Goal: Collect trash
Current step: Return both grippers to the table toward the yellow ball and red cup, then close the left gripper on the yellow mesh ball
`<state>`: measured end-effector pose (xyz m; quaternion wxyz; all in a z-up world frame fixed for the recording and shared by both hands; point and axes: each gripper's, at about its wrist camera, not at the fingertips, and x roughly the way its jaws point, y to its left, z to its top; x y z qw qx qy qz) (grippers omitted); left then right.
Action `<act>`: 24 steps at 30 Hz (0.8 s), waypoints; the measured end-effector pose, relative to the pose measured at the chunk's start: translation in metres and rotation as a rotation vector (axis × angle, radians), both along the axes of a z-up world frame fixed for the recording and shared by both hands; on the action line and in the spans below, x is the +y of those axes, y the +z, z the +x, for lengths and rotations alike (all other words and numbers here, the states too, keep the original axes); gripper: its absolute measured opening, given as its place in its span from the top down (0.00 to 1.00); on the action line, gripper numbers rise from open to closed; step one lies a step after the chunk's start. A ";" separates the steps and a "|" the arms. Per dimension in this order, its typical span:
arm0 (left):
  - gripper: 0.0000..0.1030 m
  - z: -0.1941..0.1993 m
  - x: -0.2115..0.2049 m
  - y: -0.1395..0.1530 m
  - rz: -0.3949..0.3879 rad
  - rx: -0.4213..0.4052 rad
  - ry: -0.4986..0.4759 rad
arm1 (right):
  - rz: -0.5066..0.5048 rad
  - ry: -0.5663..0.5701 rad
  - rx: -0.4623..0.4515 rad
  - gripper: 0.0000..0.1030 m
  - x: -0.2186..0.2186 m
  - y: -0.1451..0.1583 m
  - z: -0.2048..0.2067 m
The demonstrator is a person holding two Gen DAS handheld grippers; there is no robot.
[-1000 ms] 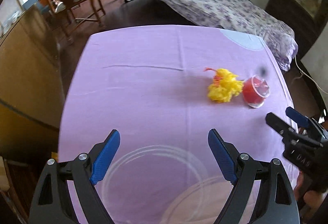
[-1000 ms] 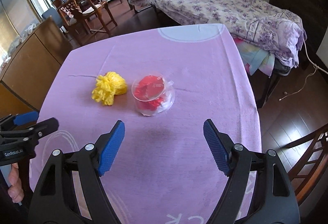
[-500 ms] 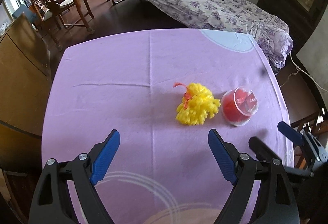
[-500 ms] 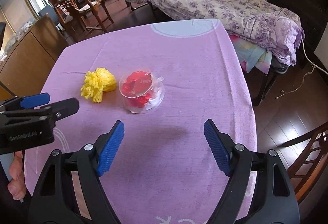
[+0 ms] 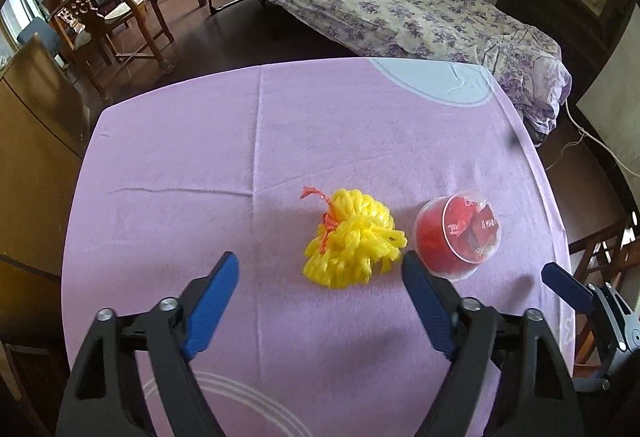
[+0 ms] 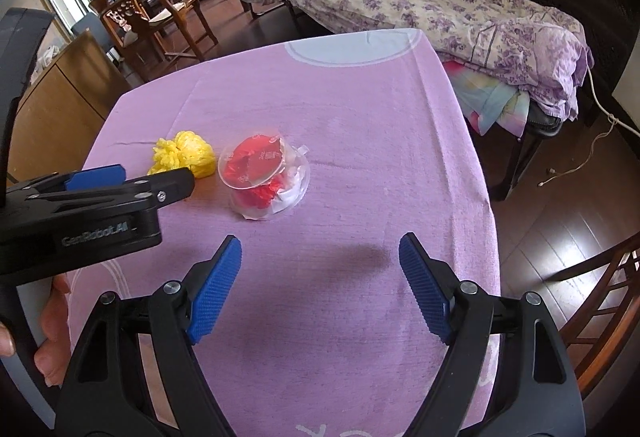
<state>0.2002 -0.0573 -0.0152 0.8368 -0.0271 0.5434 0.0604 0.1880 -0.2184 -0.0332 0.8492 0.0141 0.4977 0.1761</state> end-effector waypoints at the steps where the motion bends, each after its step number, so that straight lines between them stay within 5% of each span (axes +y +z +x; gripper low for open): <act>1: 0.28 0.002 0.000 -0.002 0.003 0.005 -0.006 | 0.000 0.000 0.001 0.23 0.000 0.000 0.000; 17: 0.35 0.017 0.003 -0.016 -0.033 0.024 0.002 | 0.000 0.012 0.007 0.23 0.004 -0.002 -0.001; 21: 0.69 0.018 -0.004 -0.013 -0.015 -0.003 -0.034 | 0.000 0.014 0.007 0.23 0.004 -0.002 -0.001; 24: 0.74 0.016 -0.010 -0.013 -0.018 0.002 -0.069 | -0.002 0.014 0.008 0.23 0.005 -0.003 -0.001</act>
